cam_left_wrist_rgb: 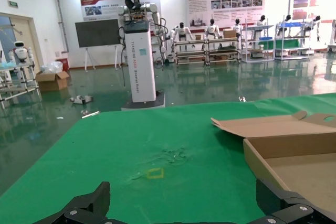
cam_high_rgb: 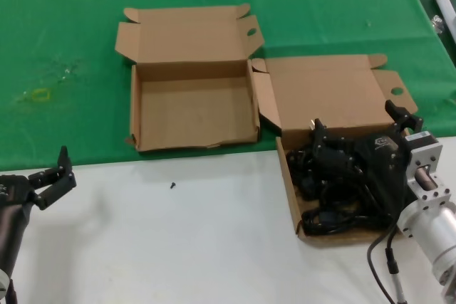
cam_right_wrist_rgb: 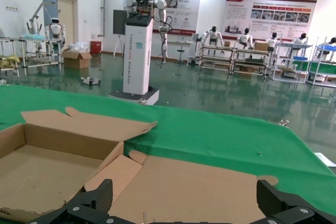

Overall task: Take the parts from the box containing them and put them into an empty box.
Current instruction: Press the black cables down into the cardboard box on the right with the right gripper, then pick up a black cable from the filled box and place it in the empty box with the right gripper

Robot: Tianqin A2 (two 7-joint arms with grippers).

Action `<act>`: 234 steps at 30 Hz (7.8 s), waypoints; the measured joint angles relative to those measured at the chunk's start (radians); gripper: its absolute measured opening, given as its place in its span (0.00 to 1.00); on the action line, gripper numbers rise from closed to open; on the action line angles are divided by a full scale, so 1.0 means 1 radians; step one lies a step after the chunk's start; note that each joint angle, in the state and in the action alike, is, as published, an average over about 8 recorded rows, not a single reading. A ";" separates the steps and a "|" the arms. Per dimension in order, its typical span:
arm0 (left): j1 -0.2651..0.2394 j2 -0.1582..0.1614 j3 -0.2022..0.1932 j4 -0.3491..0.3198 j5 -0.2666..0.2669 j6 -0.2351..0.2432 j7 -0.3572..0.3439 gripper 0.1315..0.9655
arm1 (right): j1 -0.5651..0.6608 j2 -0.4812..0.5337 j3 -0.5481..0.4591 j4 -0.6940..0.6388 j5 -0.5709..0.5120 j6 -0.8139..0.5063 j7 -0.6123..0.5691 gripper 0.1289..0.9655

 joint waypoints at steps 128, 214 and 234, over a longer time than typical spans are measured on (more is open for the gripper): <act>0.000 0.000 0.000 0.000 0.000 0.000 0.000 0.01 | 0.724 0.549 -0.410 -0.343 -0.346 -1.106 0.032 0.89; 0.000 0.000 0.000 0.000 0.000 0.000 0.000 0.01 | 0.974 0.402 -0.414 -0.373 -0.335 -1.153 -0.046 0.06; 0.000 0.000 0.000 0.000 0.000 0.000 0.000 0.01 | 1.091 0.079 -0.486 -0.747 -0.357 -0.999 -0.305 0.06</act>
